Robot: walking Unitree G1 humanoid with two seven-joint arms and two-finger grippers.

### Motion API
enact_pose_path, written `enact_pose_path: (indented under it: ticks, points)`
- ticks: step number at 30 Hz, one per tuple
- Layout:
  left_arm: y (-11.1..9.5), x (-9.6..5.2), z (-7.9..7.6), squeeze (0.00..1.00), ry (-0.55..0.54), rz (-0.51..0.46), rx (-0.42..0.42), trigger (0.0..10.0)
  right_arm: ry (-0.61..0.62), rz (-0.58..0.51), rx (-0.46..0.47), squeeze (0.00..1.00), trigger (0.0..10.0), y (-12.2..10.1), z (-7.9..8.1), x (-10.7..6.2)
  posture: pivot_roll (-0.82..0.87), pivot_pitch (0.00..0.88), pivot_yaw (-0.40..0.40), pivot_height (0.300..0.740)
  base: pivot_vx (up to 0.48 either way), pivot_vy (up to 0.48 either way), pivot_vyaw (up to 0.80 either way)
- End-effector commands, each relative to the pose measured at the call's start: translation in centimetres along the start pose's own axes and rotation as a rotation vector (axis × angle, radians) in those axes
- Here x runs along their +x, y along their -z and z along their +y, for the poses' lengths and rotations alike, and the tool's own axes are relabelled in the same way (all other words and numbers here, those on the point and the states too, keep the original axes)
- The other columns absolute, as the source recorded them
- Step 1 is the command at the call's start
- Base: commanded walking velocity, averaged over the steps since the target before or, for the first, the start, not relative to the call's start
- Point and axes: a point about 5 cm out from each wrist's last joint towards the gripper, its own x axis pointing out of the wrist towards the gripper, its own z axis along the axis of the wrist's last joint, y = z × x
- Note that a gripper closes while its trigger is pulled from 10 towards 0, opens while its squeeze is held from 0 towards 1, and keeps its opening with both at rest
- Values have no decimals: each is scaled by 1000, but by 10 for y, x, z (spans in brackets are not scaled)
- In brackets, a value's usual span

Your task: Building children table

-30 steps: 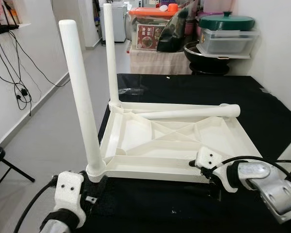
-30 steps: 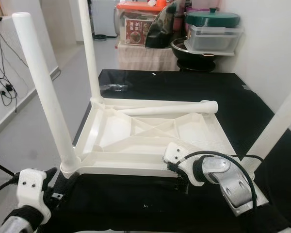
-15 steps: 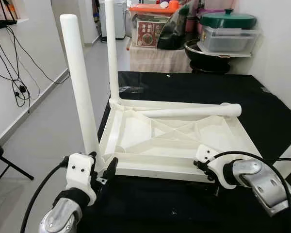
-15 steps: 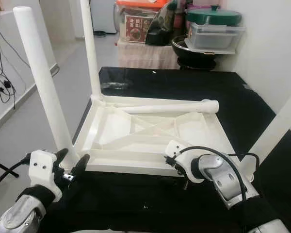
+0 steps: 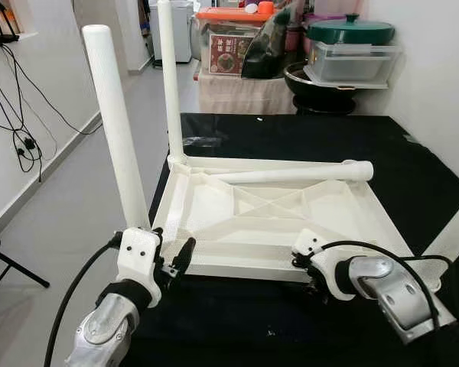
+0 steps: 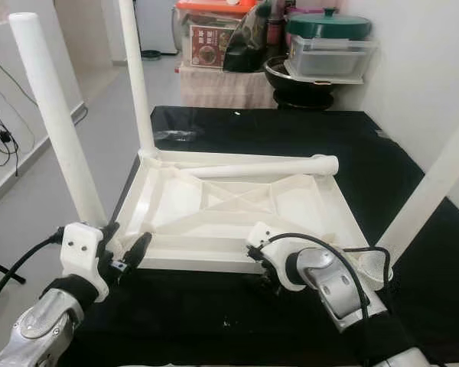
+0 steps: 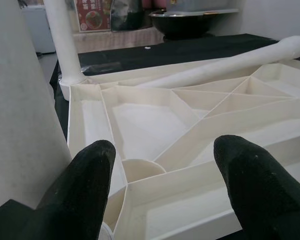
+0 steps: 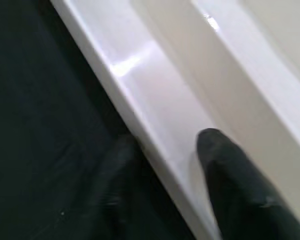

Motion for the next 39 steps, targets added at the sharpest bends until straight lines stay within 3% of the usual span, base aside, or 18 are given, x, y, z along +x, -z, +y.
enact_pose_path:
  ticks: [1, 12, 19, 22, 26, 29, 31, 34, 38, 39]
  points:
    - [3, 1, -1, 0, 8, 7, 5, 10000, 12, -22, 3, 0, 0, -7, -1, -1, -91, 0, -43, 740, 0, 0, 0]
    - [3, 2, -1, 0, 4, 1, 20, 10000, -4, -39, 4, 0, 0, -21, 13, 4, -89, 0, -44, 740, 0, 0, 0]
    - [2, 3, 0, 0, 6, 0, 26, 10000, -12, -79, 52, 0, 0, -33, 22, 8, -76, 0, -40, 740, 0, 0, 0]
    - [0, 3, 1, 0, 2, -3, 32, 10000, -42, -127, 195, 0, 0, -52, 43, 17, -66, 2, -42, 740, 0, 0, 0]
    - [0, 2, 1, 0, -1, -3, 31, 10000, -31, -158, 296, 0, 0, -65, 50, 23, -62, 4, -45, 740, 0, 0, 0]
    - [0, 2, 1, 0, -3, -3, 31, 10000, -9, -172, 327, 0, 0, -70, 50, 25, -59, 4, -45, 740, 0, 0, 0]
    - [0, 2, 1, 0, -4, -3, 31, 10000, 75, -225, 420, 0, 0, -84, 46, 31, -54, 4, -45, 740, 0, 0, 0]
    - [0, 2, 0, 0, -4, -3, 32, 10000, 182, -280, 487, 0, 0, -99, 41, 38, -50, 4, -44, 740, 0, 0, 0]
    - [-1, 2, 0, 0, -3, -3, 32, 10000, 242, -296, 519, 0, 0, -106, 38, 41, -45, 4, -46, 740, 0, 0, 0]
    - [-1, 2, 0, 0, -4, -4, 32, 10000, 313, -328, 549, 0, 0, -114, 29, 44, -31, 4, -54, 740, 0, 0, 0]
